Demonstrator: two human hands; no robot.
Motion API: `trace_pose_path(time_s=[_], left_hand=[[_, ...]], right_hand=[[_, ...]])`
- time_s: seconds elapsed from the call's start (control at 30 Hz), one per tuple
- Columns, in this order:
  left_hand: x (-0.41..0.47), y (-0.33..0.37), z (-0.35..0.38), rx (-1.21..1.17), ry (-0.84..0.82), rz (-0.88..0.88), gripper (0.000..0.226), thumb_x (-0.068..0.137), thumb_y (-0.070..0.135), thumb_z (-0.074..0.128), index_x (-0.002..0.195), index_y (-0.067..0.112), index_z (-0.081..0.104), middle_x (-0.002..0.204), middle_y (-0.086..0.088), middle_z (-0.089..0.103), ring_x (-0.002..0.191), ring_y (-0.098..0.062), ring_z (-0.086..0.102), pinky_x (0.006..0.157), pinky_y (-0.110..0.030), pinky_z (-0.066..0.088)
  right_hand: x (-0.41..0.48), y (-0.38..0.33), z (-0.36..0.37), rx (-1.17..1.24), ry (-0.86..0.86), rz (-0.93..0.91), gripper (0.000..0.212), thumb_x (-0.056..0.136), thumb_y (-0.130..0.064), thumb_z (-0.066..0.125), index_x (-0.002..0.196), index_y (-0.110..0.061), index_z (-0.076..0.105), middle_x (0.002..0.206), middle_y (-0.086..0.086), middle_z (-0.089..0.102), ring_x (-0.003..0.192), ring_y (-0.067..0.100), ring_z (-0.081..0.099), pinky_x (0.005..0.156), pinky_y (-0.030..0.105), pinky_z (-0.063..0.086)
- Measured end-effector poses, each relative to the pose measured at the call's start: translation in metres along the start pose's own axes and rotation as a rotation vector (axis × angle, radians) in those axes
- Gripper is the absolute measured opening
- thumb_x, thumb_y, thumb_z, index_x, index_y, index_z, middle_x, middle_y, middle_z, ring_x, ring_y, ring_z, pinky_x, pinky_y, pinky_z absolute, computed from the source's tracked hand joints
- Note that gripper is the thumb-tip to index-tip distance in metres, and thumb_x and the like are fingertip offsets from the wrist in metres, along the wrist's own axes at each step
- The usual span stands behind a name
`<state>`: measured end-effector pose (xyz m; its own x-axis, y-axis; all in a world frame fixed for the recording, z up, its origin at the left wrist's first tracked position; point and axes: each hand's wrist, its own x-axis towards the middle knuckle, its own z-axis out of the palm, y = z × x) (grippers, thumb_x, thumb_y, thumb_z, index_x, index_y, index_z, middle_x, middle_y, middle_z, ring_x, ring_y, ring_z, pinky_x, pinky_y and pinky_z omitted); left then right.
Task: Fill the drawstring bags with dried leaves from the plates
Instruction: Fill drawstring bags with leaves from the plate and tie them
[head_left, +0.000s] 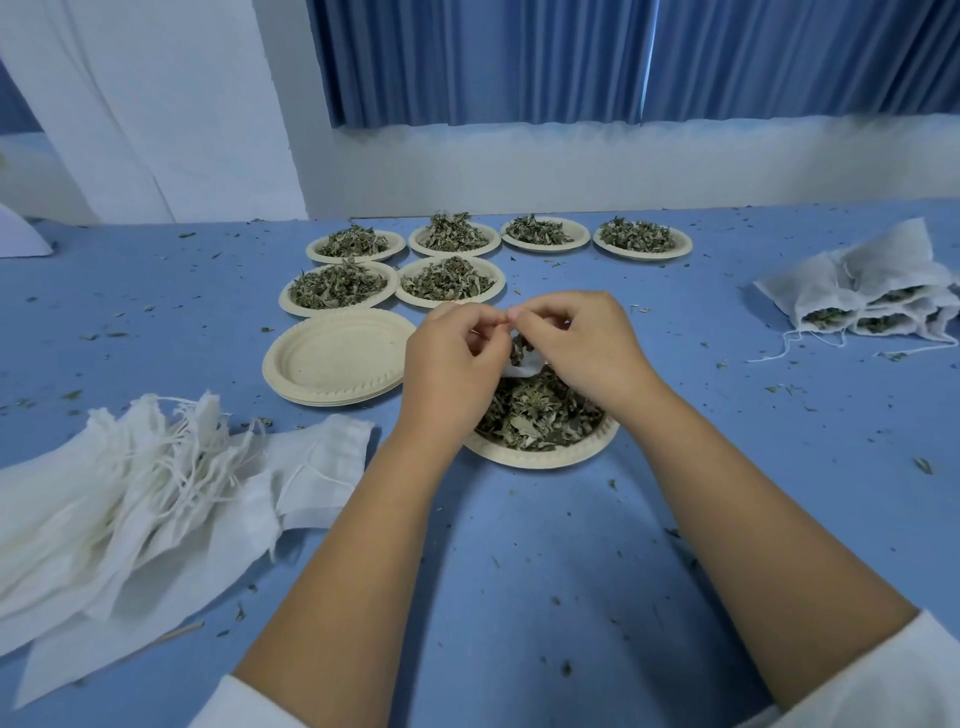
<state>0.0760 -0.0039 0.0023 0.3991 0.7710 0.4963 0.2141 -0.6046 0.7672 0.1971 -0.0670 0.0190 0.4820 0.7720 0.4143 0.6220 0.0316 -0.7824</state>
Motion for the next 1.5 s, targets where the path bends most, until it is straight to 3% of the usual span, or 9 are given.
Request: trace_pose_path(time_s=[0.2, 0.4, 0.5, 0.63, 0.77, 1.13, 1.23, 1.4, 1.5], left_hand=[[0.001, 0.000, 0.001, -0.041, -0.004, -0.055, 0.011, 0.091, 0.018, 0.065, 0.096, 0.017, 0.075, 0.086, -0.001, 0.070, 0.072, -0.008, 0.063, 0.062, -0.007, 0.039], [0.001, -0.001, 0.000, -0.043, -0.003, -0.059, 0.012, 0.092, 0.017, 0.064, 0.098, 0.017, 0.074, 0.089, -0.003, 0.071, 0.078, -0.014, 0.067, 0.071, -0.021, 0.052], [0.001, -0.001, 0.001, -0.050, -0.016, -0.067, 0.012, 0.092, 0.017, 0.064, 0.098, 0.017, 0.074, 0.089, -0.004, 0.071, 0.079, -0.015, 0.068, 0.075, -0.027, 0.055], [0.001, -0.001, 0.000, -0.042, -0.018, -0.042, 0.012, 0.093, 0.014, 0.062, 0.098, 0.016, 0.073, 0.094, -0.005, 0.070, 0.080, -0.016, 0.068, 0.076, -0.025, 0.053], [0.002, -0.001, -0.001, -0.036, -0.025, -0.017, 0.012, 0.093, 0.012, 0.062, 0.097, 0.016, 0.073, 0.098, -0.005, 0.069, 0.082, -0.015, 0.067, 0.078, -0.025, 0.052], [0.002, -0.001, -0.001, -0.051, -0.025, -0.080, 0.012, 0.094, 0.017, 0.063, 0.100, 0.016, 0.073, 0.094, -0.004, 0.069, 0.083, -0.016, 0.067, 0.081, -0.037, 0.055], [0.003, -0.002, -0.001, -0.077, 0.011, -0.156, 0.013, 0.094, 0.016, 0.061, 0.101, 0.013, 0.072, 0.091, -0.005, 0.070, 0.085, -0.019, 0.068, 0.083, -0.041, 0.055], [0.004, -0.001, -0.003, -0.087, 0.038, -0.169, 0.010, 0.093, 0.015, 0.062, 0.095, 0.014, 0.072, 0.084, -0.004, 0.071, 0.082, -0.020, 0.067, 0.082, -0.041, 0.055], [0.003, -0.001, -0.001, -0.068, 0.000, -0.120, 0.010, 0.094, 0.018, 0.062, 0.096, 0.015, 0.072, 0.091, -0.002, 0.071, 0.081, -0.014, 0.066, 0.078, -0.028, 0.054]], right_hand=[[0.001, 0.001, -0.003, 0.032, 0.086, -0.022, 0.009, 0.088, -0.019, 0.069, 0.081, -0.017, 0.075, 0.056, -0.005, 0.055, 0.047, 0.002, 0.043, 0.051, 0.013, 0.035], [-0.001, 0.001, -0.001, 0.009, -0.006, -0.010, 0.008, 0.086, -0.018, 0.069, 0.086, -0.018, 0.077, 0.060, 0.004, 0.062, 0.049, 0.000, 0.044, 0.051, 0.011, 0.036], [0.000, 0.001, -0.003, 0.034, -0.022, 0.036, 0.006, 0.086, -0.017, 0.070, 0.087, -0.016, 0.076, 0.054, -0.004, 0.057, 0.047, -0.001, 0.044, 0.050, 0.012, 0.037], [0.002, 0.002, -0.008, 0.121, -0.133, 0.183, 0.009, 0.088, -0.020, 0.071, 0.087, -0.011, 0.074, 0.044, -0.014, 0.054, 0.038, -0.002, 0.047, 0.039, 0.010, 0.033], [0.001, 0.000, -0.008, 0.182, -0.212, 0.240, 0.013, 0.089, -0.023, 0.069, 0.087, -0.011, 0.074, 0.046, -0.012, 0.055, 0.043, 0.001, 0.049, 0.040, 0.013, 0.035], [0.004, 0.002, -0.008, 0.412, -0.038, 0.384, 0.004, 0.081, -0.021, 0.075, 0.079, -0.018, 0.075, 0.053, -0.011, 0.058, 0.048, 0.006, 0.047, 0.042, 0.017, 0.036], [0.005, 0.003, -0.012, 0.285, 0.004, 0.276, 0.005, 0.080, -0.026, 0.076, 0.077, -0.022, 0.075, 0.054, -0.009, 0.057, 0.049, 0.007, 0.047, 0.046, 0.022, 0.040], [0.000, 0.002, -0.004, -0.080, -0.013, 0.066, 0.010, 0.078, -0.022, 0.077, 0.069, -0.024, 0.073, 0.049, -0.011, 0.056, 0.045, 0.000, 0.047, 0.049, 0.015, 0.039], [-0.003, 0.004, 0.003, -0.283, -0.003, 0.043, 0.007, 0.078, -0.025, 0.074, 0.072, -0.025, 0.072, 0.056, -0.010, 0.054, 0.055, 0.006, 0.049, 0.056, 0.025, 0.042]])
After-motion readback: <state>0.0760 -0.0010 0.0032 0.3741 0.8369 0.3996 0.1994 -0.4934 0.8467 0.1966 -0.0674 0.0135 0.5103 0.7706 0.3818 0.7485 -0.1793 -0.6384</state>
